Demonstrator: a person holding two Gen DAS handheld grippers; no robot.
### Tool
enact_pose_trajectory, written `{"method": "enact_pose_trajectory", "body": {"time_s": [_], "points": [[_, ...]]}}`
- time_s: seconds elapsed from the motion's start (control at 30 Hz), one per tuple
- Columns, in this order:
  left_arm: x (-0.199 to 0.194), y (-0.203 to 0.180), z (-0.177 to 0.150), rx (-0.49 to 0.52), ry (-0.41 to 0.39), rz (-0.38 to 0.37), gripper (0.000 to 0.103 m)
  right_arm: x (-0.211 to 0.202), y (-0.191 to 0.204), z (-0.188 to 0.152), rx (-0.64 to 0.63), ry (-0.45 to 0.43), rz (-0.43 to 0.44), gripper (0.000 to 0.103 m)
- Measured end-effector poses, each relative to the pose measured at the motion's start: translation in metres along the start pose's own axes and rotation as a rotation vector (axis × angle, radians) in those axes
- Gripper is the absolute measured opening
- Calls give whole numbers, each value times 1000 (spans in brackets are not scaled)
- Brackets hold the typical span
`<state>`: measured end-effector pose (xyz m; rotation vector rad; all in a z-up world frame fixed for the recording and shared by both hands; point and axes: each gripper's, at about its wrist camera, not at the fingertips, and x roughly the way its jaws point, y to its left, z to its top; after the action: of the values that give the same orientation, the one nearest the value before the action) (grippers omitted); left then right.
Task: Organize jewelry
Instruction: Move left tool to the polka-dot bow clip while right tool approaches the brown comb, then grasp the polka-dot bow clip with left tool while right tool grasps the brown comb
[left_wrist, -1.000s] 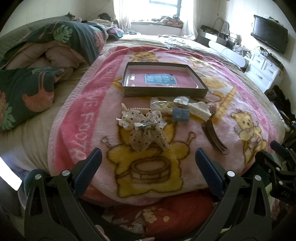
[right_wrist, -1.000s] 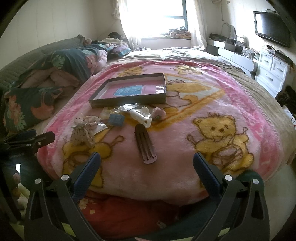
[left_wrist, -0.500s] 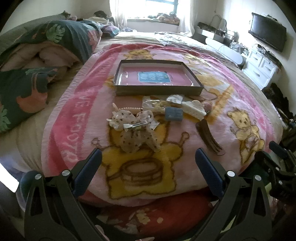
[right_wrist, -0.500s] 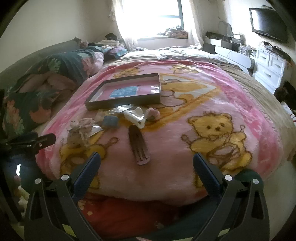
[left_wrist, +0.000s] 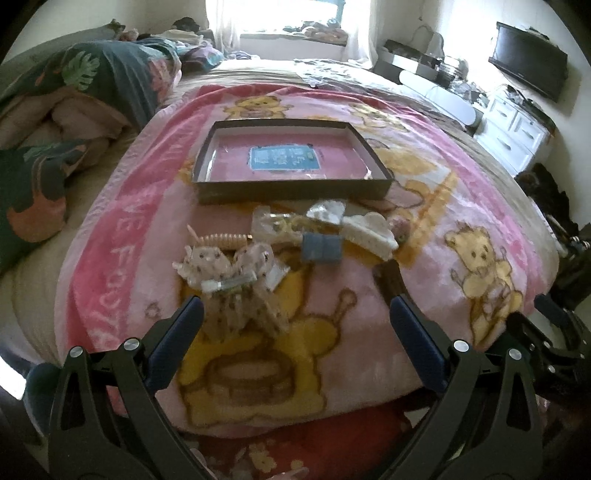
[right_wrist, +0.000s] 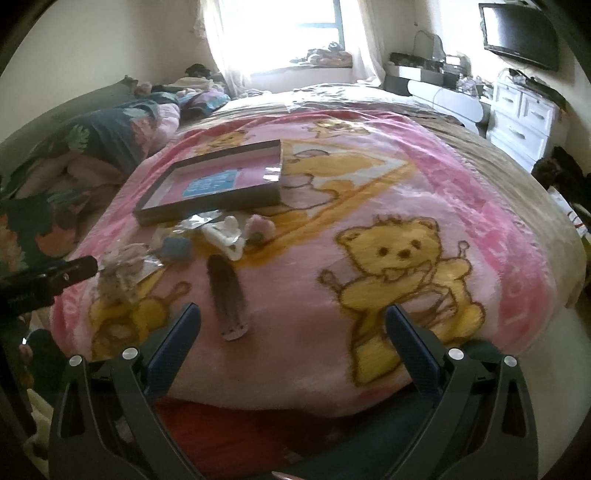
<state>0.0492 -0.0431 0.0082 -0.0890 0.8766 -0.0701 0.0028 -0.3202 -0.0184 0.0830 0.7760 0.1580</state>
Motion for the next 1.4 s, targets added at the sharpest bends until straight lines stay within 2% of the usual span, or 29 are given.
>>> {"method": "enact_pose_trajectory", "body": {"time_s": [0.33, 0.5, 0.73, 0.97, 1.1, 1.23, 1.3, 1.4], "points": [[33, 34, 21, -92, 44, 62, 94, 24, -19, 17, 5, 21, -12, 99], [38, 59, 20, -143, 66, 32, 94, 40, -13, 24, -30, 46, 13, 99], [52, 86, 7, -218, 111, -29, 94, 73, 13, 33, -98, 100, 98, 99], [66, 75, 5, -150, 125, -14, 92, 111, 41, 31, -167, 175, 166, 99], [80, 61, 6, -78, 144, -4, 78, 125, 55, 27, -209, 196, 193, 99], [89, 51, 9, 17, 112, 62, 59, 132, 63, 22, -246, 204, 202, 98], [91, 51, 10, 46, 103, 77, 50, 136, 68, 21, -262, 210, 208, 85], [91, 55, 12, 45, 95, 61, 41, 145, 74, 17, -295, 226, 196, 77]]}}
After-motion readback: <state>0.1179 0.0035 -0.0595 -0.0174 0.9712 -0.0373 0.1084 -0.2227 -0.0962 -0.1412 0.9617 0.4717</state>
